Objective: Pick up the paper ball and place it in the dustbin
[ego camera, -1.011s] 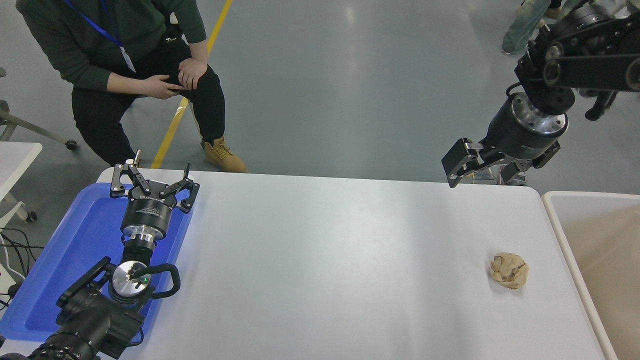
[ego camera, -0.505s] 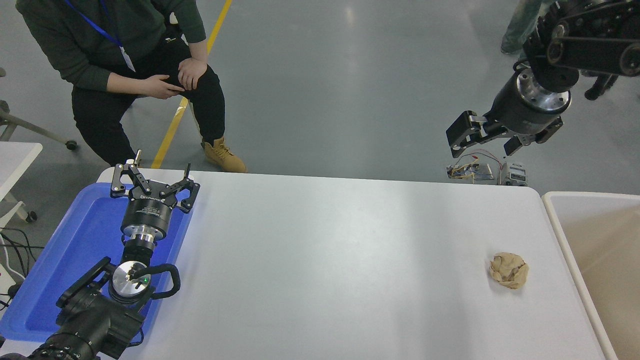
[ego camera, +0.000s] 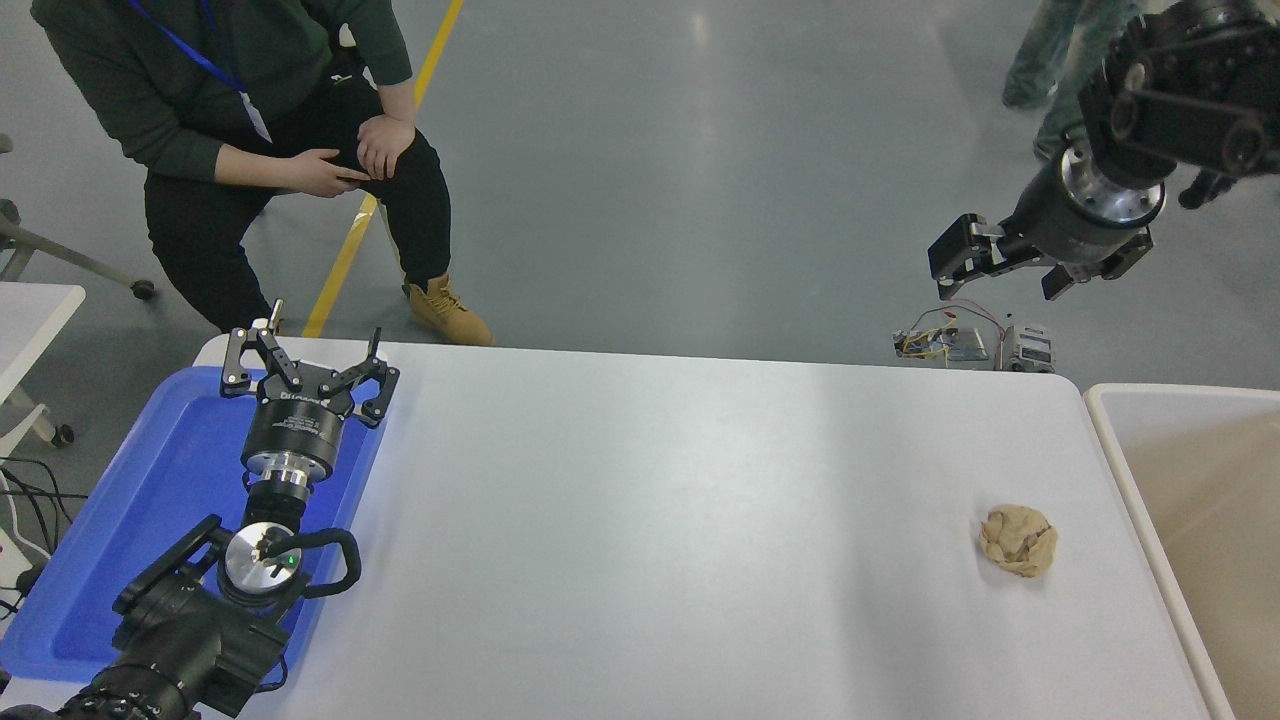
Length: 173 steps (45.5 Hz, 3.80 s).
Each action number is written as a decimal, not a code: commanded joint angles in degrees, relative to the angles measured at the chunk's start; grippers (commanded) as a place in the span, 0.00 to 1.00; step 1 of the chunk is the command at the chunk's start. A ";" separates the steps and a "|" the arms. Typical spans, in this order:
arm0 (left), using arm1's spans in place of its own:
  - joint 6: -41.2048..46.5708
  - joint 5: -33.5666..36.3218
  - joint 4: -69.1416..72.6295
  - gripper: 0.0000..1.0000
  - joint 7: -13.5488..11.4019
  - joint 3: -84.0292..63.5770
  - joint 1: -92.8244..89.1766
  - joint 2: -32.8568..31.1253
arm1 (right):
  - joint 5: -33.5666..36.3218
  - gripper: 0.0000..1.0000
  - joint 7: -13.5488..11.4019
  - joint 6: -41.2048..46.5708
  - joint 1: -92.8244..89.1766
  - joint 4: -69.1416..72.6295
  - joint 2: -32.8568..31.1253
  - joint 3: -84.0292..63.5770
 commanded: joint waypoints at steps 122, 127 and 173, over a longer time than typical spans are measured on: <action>0.00 0.00 0.00 1.00 -0.01 -0.06 0.00 0.00 | -0.20 1.00 0.52 -25.11 -39.69 -8.25 -3.07 7.43; 0.00 0.00 0.00 1.00 -0.01 -0.06 0.00 0.00 | -0.20 1.00 0.52 -24.93 -40.14 -8.25 -3.07 7.43; 0.00 0.00 0.00 1.00 -0.01 0.03 0.00 0.00 | -11.80 0.00 8.43 -25.81 -32.32 -4.74 -7.45 5.32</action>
